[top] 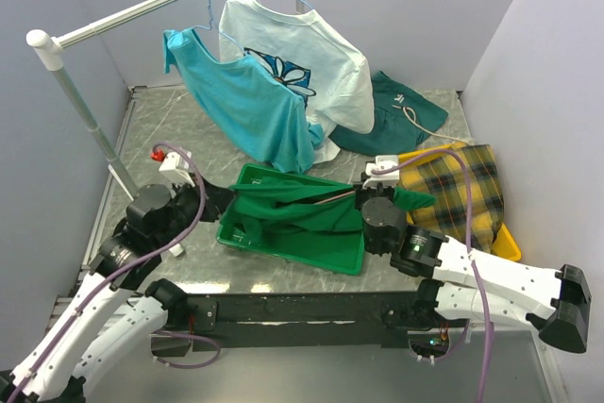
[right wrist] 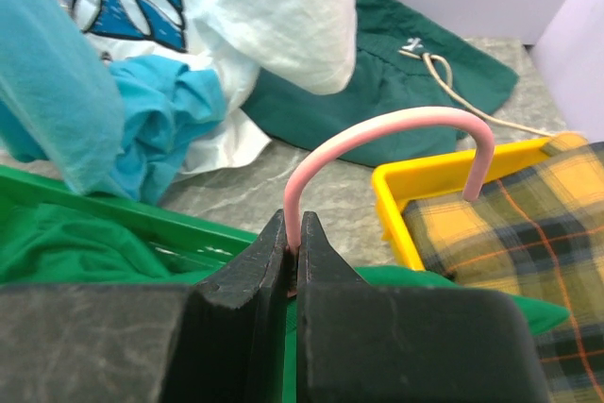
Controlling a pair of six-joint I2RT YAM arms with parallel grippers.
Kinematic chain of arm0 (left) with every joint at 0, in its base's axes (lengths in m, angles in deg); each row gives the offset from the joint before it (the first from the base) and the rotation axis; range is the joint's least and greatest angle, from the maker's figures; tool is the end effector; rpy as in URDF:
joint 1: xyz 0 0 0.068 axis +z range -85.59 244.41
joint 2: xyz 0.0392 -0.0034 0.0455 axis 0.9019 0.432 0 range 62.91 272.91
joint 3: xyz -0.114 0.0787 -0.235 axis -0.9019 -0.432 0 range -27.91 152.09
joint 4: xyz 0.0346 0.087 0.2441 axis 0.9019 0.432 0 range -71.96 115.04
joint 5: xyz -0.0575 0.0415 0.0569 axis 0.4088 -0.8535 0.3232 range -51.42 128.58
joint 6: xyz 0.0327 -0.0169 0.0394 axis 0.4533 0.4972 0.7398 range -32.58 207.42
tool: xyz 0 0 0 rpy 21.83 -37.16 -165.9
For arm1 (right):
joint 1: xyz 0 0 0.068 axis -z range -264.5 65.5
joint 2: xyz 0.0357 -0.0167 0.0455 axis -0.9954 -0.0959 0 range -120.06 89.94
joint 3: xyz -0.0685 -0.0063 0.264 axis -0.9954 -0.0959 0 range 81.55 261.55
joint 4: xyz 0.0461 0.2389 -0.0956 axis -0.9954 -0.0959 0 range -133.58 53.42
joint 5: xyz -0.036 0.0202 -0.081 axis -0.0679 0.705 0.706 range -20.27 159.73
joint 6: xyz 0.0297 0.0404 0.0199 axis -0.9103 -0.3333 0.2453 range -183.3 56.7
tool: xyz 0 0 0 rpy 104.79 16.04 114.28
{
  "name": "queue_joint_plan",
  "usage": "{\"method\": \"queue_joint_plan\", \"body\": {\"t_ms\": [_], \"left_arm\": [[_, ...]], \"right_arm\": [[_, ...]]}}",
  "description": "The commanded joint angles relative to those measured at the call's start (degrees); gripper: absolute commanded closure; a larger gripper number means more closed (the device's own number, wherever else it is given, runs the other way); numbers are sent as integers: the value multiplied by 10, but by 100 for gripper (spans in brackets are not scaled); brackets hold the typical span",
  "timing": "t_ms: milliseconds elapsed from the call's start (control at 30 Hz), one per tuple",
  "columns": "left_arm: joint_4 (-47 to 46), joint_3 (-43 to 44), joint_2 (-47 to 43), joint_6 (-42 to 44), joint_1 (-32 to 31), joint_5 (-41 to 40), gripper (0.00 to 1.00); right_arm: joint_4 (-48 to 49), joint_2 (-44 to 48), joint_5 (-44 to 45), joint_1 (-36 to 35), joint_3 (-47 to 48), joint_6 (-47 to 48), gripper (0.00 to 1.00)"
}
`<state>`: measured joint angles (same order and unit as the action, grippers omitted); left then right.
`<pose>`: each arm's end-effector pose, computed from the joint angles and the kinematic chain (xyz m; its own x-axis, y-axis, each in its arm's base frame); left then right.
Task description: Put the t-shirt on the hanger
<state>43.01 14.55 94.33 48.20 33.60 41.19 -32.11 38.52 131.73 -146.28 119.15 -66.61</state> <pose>0.1108 -0.0680 0.3306 -0.5078 -0.4327 -0.7449 0.2950 0.7251 -0.6223 0.1209 0.1589 0.3049 -0.0768 -0.0857 -0.9934 0.0026 0.9963 -0.0861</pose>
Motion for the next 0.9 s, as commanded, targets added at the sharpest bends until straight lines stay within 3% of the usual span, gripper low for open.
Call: {"method": "queue_joint_plan", "body": {"t_ms": [0, 233, 333, 367, 467, 667, 867], "left_arm": [[-34, -20, 49, 30, 3, -16, 98], [-59, -41, 128, 26, 4, 5, 79], [-45, -17, 152, 33, 4, 6, 66], [-46, -15, 153, 33, 4, 13, 54], [-37, -5, 141, 36, 3, 22, 43], [30, 39, 109, 68, 0, 60, 51], [71, 68, 100, 97, -82, 14, 54]], "right_arm": [[-1, 41, -15, -6, 18, -36, 100], [13, 75, -95, -14, -1, -41, 100], [10, 72, -99, -15, -7, -51, 100], [10, 67, -100, -15, -6, -52, 100], [7, 56, -94, -17, -6, -56, 100], [5, 41, -88, -16, -2, -59, 100], [5, 27, -88, -17, 3, -62, 100]]}}
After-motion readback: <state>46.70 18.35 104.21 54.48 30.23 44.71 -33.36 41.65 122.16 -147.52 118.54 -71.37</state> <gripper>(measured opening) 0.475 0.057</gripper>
